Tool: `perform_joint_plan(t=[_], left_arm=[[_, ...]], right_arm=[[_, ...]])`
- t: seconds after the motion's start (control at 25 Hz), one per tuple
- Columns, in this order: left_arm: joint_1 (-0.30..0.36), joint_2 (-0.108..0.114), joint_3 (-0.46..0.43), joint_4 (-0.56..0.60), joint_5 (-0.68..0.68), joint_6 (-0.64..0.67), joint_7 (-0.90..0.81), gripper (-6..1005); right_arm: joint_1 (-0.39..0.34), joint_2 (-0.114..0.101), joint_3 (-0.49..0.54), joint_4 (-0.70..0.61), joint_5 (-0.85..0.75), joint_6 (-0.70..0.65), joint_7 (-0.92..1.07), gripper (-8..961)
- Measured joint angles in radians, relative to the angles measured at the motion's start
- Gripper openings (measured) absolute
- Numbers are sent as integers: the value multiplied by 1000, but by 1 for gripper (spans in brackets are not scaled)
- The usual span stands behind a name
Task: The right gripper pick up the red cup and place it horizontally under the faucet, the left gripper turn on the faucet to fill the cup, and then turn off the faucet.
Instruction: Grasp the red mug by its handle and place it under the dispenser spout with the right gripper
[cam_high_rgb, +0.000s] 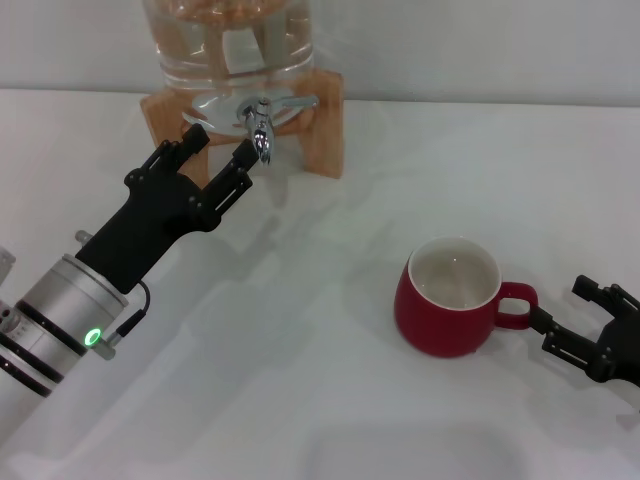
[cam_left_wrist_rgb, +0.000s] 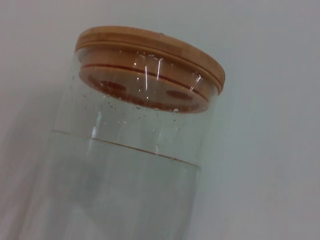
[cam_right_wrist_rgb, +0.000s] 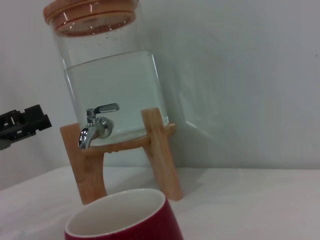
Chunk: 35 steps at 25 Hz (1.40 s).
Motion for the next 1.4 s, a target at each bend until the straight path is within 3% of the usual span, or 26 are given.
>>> perform_joint_plan(t=[1.4], left_arm=[[9,-2,-2,0,-2,-6,-6,756]], right_arm=[[43,8,-8,51,8,-81,-9,866]])
